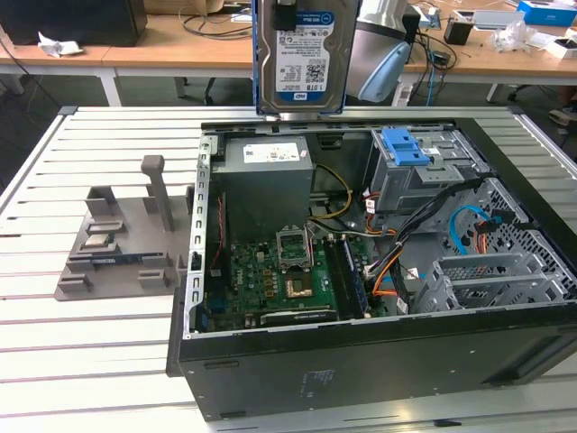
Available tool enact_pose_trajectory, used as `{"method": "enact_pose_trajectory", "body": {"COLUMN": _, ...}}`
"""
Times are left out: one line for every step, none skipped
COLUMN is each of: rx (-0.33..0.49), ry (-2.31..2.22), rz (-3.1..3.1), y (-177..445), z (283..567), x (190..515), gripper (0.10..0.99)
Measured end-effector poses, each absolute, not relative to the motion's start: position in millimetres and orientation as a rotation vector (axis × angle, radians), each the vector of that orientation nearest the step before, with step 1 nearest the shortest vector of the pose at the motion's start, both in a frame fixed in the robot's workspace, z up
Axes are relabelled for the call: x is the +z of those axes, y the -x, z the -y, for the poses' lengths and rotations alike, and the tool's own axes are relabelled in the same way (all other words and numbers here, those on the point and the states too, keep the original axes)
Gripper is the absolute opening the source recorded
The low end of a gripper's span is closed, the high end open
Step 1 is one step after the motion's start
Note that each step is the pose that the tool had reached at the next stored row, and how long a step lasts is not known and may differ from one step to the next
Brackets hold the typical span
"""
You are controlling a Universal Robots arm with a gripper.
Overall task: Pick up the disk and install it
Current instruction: 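Pick up the disk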
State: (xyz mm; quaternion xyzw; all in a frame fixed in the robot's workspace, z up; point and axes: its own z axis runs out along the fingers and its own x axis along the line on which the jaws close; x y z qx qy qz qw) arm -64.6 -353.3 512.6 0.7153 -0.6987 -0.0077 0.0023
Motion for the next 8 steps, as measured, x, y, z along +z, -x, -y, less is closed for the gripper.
{"method": "enact_pose_trajectory", "body": {"rx": -0.024, "ry": -2.244, "rz": 2.192, "y": 64.6, "z": 354.2, "x": 512.4, "gripper": 0.369}}
{"method": "enact_pose_trajectory", "body": {"rx": -0.024, "ry": -2.244, "rz": 2.192, "y": 64.6, "z": 354.7, "x": 512.2, "gripper": 0.369}}
{"method": "enact_pose_trajectory", "body": {"rx": -0.024, "ry": -2.244, "rz": 2.192, "y": 64.6, "z": 355.2, "x": 512.1, "gripper": 0.369}}
{"method": "enact_pose_trajectory", "body": {"rx": -0.024, "ry": -2.244, "rz": 2.192, "y": 64.6, "z": 355.7, "x": 511.9, "gripper": 0.369}}
{"method": "enact_pose_trajectory", "body": {"rx": -0.024, "ry": -2.244, "rz": 2.192, "y": 64.5, "z": 356.3, "x": 511.7, "gripper": 0.369}}
{"method": "enact_pose_trajectory", "body": {"rx": -0.024, "ry": -2.244, "rz": 2.192, "y": 64.5, "z": 357.2, "x": 511.5, "gripper": 0.369}}
{"method": "enact_pose_trajectory", "body": {"rx": -0.024, "ry": -2.244, "rz": 2.192, "y": 64.5, "z": 357.7, "x": 511.3, "gripper": 0.369}}
{"method": "enact_pose_trajectory", "body": {"rx": -0.024, "ry": -2.244, "rz": 2.192, "y": 64.5, "z": 358.2, "x": 511.2, "gripper": 0.369}}
